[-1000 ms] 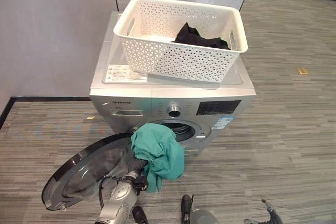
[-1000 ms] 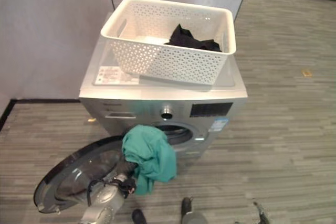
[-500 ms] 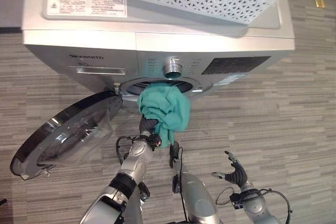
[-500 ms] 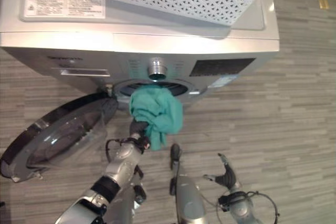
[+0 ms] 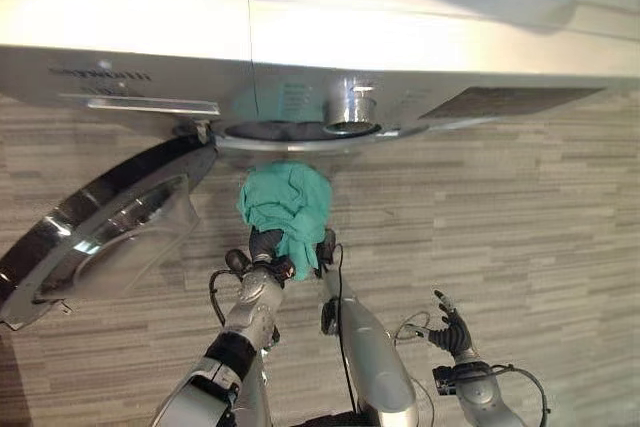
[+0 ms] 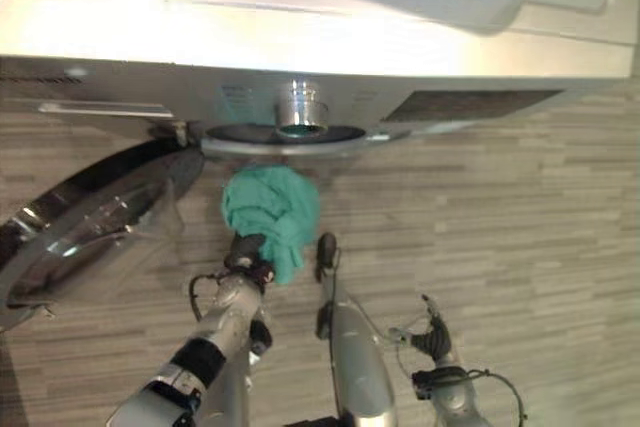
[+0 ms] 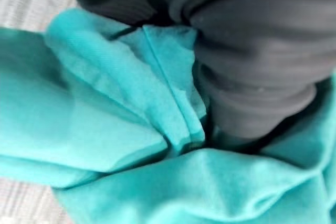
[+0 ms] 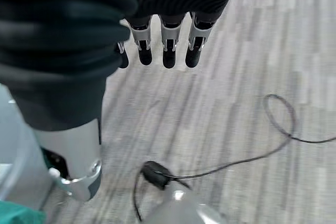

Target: Grab the laundry basket,head to the washer,open it,put in the laundry and shut it.

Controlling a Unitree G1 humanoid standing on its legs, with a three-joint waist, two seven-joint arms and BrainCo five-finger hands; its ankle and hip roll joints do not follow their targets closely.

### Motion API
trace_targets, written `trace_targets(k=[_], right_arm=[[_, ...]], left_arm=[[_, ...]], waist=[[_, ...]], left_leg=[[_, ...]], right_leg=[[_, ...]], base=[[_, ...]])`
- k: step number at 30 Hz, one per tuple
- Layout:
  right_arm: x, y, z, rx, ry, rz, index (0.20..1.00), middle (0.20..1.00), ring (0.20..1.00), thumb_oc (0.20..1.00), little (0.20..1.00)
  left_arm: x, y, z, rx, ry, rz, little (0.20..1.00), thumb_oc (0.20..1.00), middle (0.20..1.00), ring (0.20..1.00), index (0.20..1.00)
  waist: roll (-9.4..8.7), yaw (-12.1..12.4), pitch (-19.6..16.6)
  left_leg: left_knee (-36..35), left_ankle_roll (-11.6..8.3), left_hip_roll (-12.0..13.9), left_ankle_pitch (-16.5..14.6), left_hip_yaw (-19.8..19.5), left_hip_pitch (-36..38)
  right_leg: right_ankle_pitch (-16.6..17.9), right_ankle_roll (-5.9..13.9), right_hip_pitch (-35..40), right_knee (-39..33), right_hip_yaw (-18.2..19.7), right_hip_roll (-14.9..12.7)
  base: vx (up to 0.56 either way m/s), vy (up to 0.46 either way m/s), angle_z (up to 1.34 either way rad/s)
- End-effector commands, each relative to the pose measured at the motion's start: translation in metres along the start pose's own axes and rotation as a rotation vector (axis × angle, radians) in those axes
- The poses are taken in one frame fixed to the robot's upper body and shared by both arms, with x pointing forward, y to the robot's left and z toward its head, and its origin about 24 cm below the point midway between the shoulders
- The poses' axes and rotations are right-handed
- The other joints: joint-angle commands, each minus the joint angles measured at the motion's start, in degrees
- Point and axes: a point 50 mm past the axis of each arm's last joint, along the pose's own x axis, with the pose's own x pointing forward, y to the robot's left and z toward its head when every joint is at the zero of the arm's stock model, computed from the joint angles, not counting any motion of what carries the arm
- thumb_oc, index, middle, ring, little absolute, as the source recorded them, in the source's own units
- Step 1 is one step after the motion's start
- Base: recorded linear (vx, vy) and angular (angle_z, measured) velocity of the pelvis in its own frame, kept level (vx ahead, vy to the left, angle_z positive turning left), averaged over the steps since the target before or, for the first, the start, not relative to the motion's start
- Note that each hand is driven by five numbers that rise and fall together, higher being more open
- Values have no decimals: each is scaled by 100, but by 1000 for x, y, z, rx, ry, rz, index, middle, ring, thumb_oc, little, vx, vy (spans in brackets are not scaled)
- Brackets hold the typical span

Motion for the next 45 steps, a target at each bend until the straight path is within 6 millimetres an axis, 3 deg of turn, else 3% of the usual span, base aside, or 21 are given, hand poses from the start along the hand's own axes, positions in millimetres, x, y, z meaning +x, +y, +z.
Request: trace_targets(k=[1, 5, 6, 7, 11, 13, 19, 21, 22, 30, 31, 32, 33, 34, 36, 37, 38, 41, 45], right_arm=[[-2, -9, 6, 16, -51, -52, 1000, 1000, 1000, 1000, 1000], [2, -9, 19, 20, -111, -41, 1000, 1000, 1000, 1000, 1000], [1, -10, 23, 21, -131, -40, 1000, 1000, 1000, 1000, 1000], [1, -10, 23, 21, -131, -40, 1000, 1000, 1000, 1000, 1000], [1, -10, 25, 29, -151, -36, 1000, 1000, 1000, 1000, 1000], [0, -10, 25, 31, -154, -37, 1000, 1000, 1000, 1000, 1000], [2, -15, 33, 41, -198, -46, 1000, 1000, 1000, 1000, 1000], [2, -18, 37, 60, -216, -48, 1000, 1000, 1000, 1000, 1000], [3, -17, 37, 61, -219, -47, 1000, 1000, 1000, 1000, 1000], [3, -21, 46, 125, -256, -47, 1000, 1000, 1000, 1000, 1000], [3, -22, 48, 126, -260, -47, 1000, 1000, 1000, 1000, 1000], [3, -25, 50, 120, -271, -47, 1000, 1000, 1000, 1000, 1000], [4, -25, 52, 122, -275, -47, 1000, 1000, 1000, 1000, 1000], [7, -35, 56, 113, -292, -65, 1000, 1000, 1000, 1000, 1000], [8, -43, 60, 120, -305, -81, 1000, 1000, 1000, 1000, 1000], [7, -45, 59, 124, -303, -83, 1000, 1000, 1000, 1000, 1000], [5, -47, 58, 126, -298, -82, 1000, 1000, 1000, 1000, 1000], [1, -52, 53, 117, -281, -81, 1000, 1000, 1000, 1000, 1000], [-5, -50, 44, 92, -250, -53, 1000, 1000, 1000, 1000, 1000]], left_arm=[[0, -34, -1, -12, -33, -90, 200, 200, 200, 200, 200], [14, -51, 21, -21, -91, -88, 200, 200, 200, 200, 200], [20, -60, 37, -37, -141, -89, 200, 200, 200, 200, 200], [20, -60, 37, -37, -141, -89, 200, 200, 200, 200, 200], [33, -69, 74, -78, -242, -68, 200, 200, 200, 200, 200], [37, -70, 83, -88, -259, -58, 200, 200, 200, 200, 200], [55, -70, 158, -150, -418, 15, 200, 200, 200, 200, 200], [58, -59, 206, -167, -524, 61, 200, 200, 200, 200, 200], [59, -58, 207, -167, -526, 61, 200, 200, 200, 200, 200], [48, -48, 291, -347, -697, 138, 200, 200, 200, 200, 200], [47, -48, 294, -350, -701, 138, 200, 200, 200, 200, 200], [40, -54, 321, -353, -746, 130, 200, 200, 200, 200, 200], [39, -54, 324, -353, -749, 129, 200, 200, 200, 200, 200], [20, -75, 363, -342, -841, 52, 200, 200, 200, 200, 200], [3, -95, 388, -324, -912, -46, 200, 200, 200, 200, 200], [-2, -106, 391, -351, -925, -114, 410, 410, 410, 410, 410], [-9, -122, 390, -389, -937, -228, 1000, 1000, 1000, 1000, 1000], [-4, -128, 376, -344, -899, -302, 1000, 1000, 1000, 1000, 1000], [13, -109, 359, -290, -841, -227, 1000, 1000, 1000, 1000, 1000]], waist=[[6, -43, -158], [-104, -137, -125], [-115, -181, -125], [-113, -184, -127], [-134, -283, -157], [-145, -309, -166], [-248, -496, -261], [-303, -565, -327], [-307, -574, -324], [-422, -724, -514], [-429, -733, -502], [-431, -792, -602], [-441, -794, -588], [-425, -843, -654], [-421, -861, -691], [-411, -865, -699], [-401, -875, -709], [-379, -860, -762], [-315, -775, -788]], left_leg=[[24, -235, 166, -203, -42, -263], [24, -234, 201, -214, -86, -461], [24, -239, 207, -226, -117, -553], [24, -239, 207, -225, -119, -557], [24, -244, 194, -248, -182, -704], [24, -249, 196, -250, -190, -740], [24, -254, 206, -315, -259, -982], [24, -243, 209, -363, -271, -1064], [24, -242, 208, -364, -270, -1071], [24, -204, 159, -518, -301, -1174], [24, -200, 154, -525, -292, -1179], [24, -183, 140, -578, -277, -1156], [24, -179, 136, -585, -270, -1162], [24, -176, 119, -640, -273, -1144], [24, -164, 99, -637, -254, -1158], [24, -161, 79, -674, -279, -1146], [24, -155, 57, -693, -288, -1128], [24, -139, 25, -707, -293, -1095], [24, -131, -29, -720, -322, -1070]], right_leg=[[-1107, 366, 687, 199, -347, 69], [-1076, 364, 466, 197, -356, 103], [-1062, 374, 392, 179, -385, 101], [-1063, 374, 389, 180, -387, 101], [-1064, 380, 263, 157, -398, 120], [-1069, 383, 238, 157, -395, 124], [-1034, 429, 70, 93, -378, 170], [-1002, 462, 11, 51, -369, 186], [-999, 464, 5, 48, -368, 185], [-975, 583, -21, -9, -302, 187], [-974, 591, -30, -9, -293, 181], [-947, 627, -12, -9, -251, 188], [-945, 633, -21, -9, -245, 184], [-935, 686, -3, -9, -203, 191], [-889, 728, -3, -9, -198, 184], [-892, 749, 13, -9, -187, 185], [-895, 758, 27, -9, -190, 187], [-914, 752, 64, -9, -194, 183], [-954, 724, 106, -9, -203, 187]], base=[[0, 0, 0], [3, -8, 1], [0, 0, 0], [0, 0, 0], [27, -12, -3], [18, -11, 1], [28, 2, 4], [42, 8, 2], [41, 9, -3], [45, 24, -2], [52, 74, 0], [31, 47, -1], [67, 96, -12], [47, 69, -16], [55, 41, -12], [63, 7, -3], [38, 6, 1], [29, 9, 5], [19, 5, -2]])
